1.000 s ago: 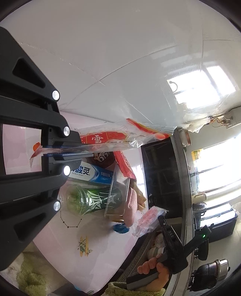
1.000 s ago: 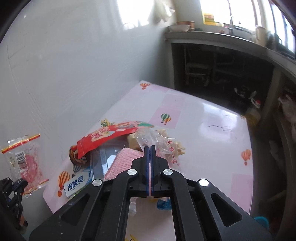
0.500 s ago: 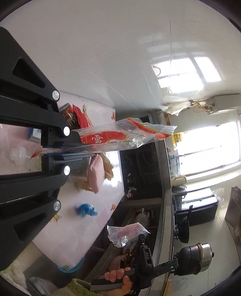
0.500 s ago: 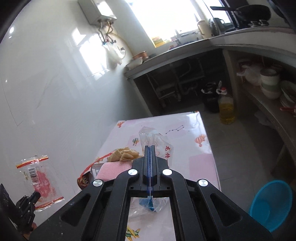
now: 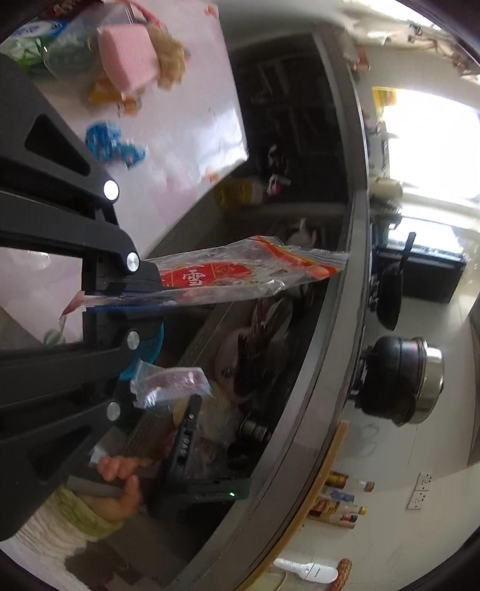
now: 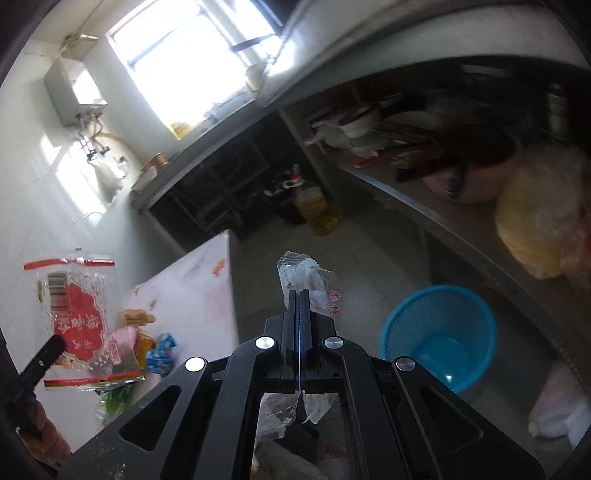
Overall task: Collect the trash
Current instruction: 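Carry both held items over the blue wastebasket and open both tools to drop them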
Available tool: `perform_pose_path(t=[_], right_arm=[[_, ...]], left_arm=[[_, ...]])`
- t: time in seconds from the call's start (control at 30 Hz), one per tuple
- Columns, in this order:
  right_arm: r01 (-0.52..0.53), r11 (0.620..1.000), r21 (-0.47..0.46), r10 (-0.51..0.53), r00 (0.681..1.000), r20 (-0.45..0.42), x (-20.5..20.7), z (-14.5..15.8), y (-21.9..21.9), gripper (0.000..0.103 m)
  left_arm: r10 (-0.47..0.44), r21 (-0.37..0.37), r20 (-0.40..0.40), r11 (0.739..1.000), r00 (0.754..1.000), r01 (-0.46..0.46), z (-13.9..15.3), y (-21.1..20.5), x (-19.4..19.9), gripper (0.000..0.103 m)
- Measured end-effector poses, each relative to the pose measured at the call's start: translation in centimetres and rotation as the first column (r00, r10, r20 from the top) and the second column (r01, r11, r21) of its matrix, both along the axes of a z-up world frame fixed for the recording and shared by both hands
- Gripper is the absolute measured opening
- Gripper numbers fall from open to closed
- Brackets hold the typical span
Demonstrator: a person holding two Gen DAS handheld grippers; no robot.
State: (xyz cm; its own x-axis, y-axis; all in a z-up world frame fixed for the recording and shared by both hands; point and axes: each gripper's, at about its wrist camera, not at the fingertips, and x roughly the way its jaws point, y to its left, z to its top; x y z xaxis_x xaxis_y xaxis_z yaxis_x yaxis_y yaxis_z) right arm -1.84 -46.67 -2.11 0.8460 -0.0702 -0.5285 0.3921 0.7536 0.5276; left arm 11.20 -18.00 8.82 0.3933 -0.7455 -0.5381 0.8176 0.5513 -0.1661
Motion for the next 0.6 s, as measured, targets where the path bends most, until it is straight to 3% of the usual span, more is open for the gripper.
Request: perform_pose_path(t=[0.1,0.2,0.27,0.37,0.5,0.6], right_arm=[[0.068,0.997,0.046,-0.066,0.997,-0.038,-1.3,-3.0,-2.5,0.0],[0.115,0.99,0.075,-0.109,0.99,-0.088,-1.0,-5.9,-4.5,0.0],[0.138,0.986,0.098,-0.125,0.985,-0.121,-0.5,-8.1,-5.9,0.0],[0.17,0.976,0.134,-0.146,0.974,-0.173,0.6,-10.9,-7.7,0.0],[0.193,0.966,0.17,-0.149,0.959,-0.242,2.6,-15.0,-9.8,0.0],[0.206,0.96,0.191,-0.149,0.949,-0.277,4.1,-17.5,-11.0,0.0]], left_arm=[[-0.125,0.013,-0.141,0.992,0.982,0.128,-1.3,-7.0,1.7,0.003],[-0.21,0.028,-0.28,0.974,0.937,0.227,-3.8,-13.6,3.1,0.003],[-0.232,0.076,-0.387,0.956,0.892,0.282,-6.5,-18.3,4.2,0.003],[-0.161,0.227,-0.474,0.927,0.866,0.297,-11.1,-24.2,5.6,0.003],[-0.102,0.336,-0.552,0.881,0.828,0.332,-17.3,-30.4,6.9,0.003],[-0.049,0.435,-0.546,0.837,0.836,0.333,-21.6,-33.7,7.4,0.003]])
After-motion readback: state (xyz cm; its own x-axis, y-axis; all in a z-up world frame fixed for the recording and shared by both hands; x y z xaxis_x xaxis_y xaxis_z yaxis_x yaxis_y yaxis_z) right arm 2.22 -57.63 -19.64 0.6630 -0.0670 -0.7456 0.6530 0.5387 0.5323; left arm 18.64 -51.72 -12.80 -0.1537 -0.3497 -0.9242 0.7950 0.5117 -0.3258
